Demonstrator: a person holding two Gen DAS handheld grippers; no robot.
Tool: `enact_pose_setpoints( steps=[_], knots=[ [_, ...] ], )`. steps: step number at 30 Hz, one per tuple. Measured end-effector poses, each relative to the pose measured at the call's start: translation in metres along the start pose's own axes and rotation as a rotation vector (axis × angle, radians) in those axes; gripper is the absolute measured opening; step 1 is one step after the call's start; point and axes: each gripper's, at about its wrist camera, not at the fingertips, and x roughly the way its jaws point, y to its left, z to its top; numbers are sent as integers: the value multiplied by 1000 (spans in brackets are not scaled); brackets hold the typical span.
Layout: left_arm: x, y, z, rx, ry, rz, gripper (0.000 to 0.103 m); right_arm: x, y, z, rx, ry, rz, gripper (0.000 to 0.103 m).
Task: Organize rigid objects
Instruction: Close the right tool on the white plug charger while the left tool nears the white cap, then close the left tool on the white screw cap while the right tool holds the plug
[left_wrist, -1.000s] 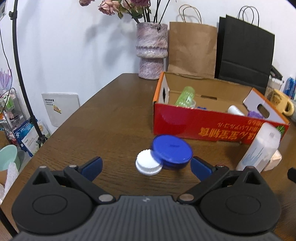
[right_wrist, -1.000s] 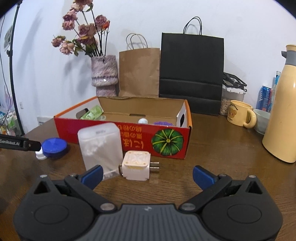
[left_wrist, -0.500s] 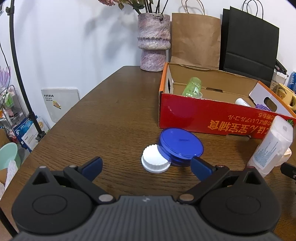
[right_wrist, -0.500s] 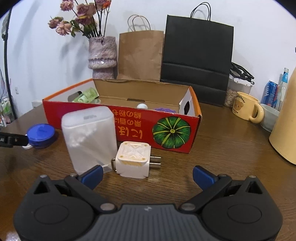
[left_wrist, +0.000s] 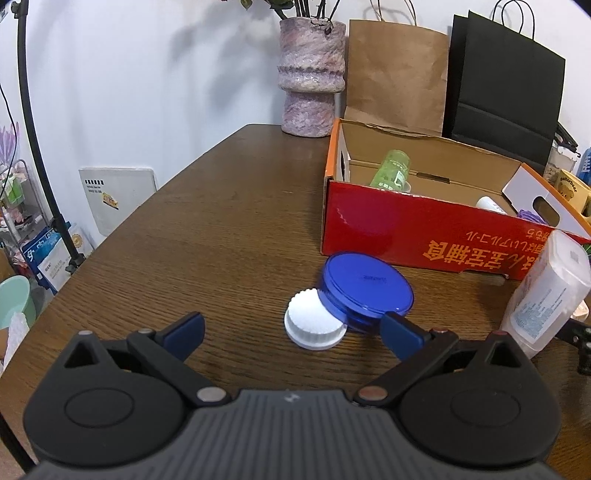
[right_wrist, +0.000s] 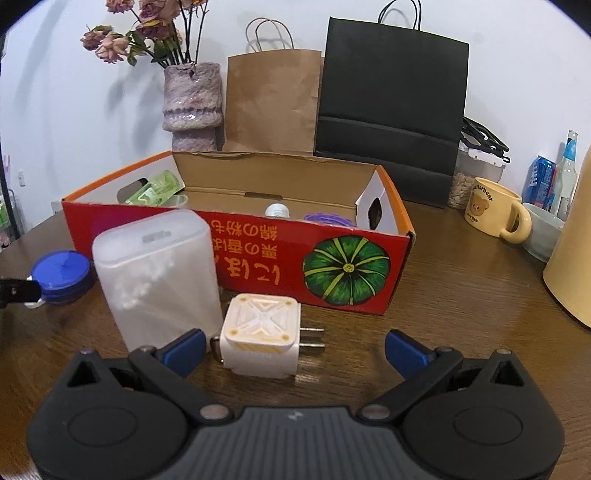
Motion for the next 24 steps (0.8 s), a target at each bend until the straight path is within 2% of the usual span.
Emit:
enact_pose_setpoints(
  steps=[8,13,18,24],
  knots=[
    [3,1,-1,-1,10,-14,103,12,4,7,-1,16,2,101],
    [7,1,-3,-4,20,-10,103,20,8,9,-18,53,28,87],
    [8,1,-3,-9,21,-10,103,19,6,9,0,42,62,66],
    [8,1,-3,-6,21,-9,103,17,3,9,13,29,61,66]
  ],
)
